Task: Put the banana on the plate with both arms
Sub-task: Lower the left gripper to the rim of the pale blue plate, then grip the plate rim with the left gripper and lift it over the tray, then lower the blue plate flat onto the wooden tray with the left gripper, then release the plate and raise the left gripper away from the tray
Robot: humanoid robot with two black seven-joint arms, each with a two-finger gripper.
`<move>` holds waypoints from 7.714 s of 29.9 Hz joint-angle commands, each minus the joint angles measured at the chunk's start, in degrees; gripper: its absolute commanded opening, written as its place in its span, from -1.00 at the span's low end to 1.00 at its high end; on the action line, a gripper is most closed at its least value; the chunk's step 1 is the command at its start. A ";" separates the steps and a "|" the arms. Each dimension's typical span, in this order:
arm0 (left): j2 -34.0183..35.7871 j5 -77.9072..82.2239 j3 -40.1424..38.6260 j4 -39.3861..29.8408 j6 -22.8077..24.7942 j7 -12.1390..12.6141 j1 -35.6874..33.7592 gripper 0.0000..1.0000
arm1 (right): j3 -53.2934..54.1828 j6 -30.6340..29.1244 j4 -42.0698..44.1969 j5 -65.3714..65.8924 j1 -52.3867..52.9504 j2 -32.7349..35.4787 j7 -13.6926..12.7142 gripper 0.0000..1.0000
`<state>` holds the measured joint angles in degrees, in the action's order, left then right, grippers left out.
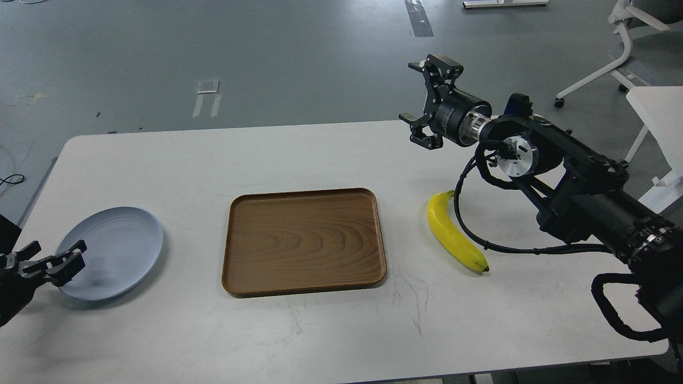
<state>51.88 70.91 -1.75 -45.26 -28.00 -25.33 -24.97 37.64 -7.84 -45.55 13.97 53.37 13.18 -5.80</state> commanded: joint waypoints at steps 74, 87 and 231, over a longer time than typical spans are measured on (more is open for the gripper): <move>0.16 6.43 -0.27 -21.89 9.54 -2.67 -18.88 -1.00 | -0.46 0.99 0.02 -0.26 11.49 -0.61 0.00 1.00; -9.77 7.66 0.25 -23.12 12.88 -2.67 -25.91 -1.00 | -0.64 0.99 0.28 -0.35 13.34 -2.02 -0.17 1.00; -21.91 -63.79 -25.14 -11.34 36.88 20.75 -27.15 0.95 | -0.46 0.55 0.02 -0.08 3.32 -5.88 0.18 1.00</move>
<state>29.78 7.51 -26.61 -56.55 8.80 -6.36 -52.50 37.12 -7.40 -45.61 13.88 56.80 7.68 -5.63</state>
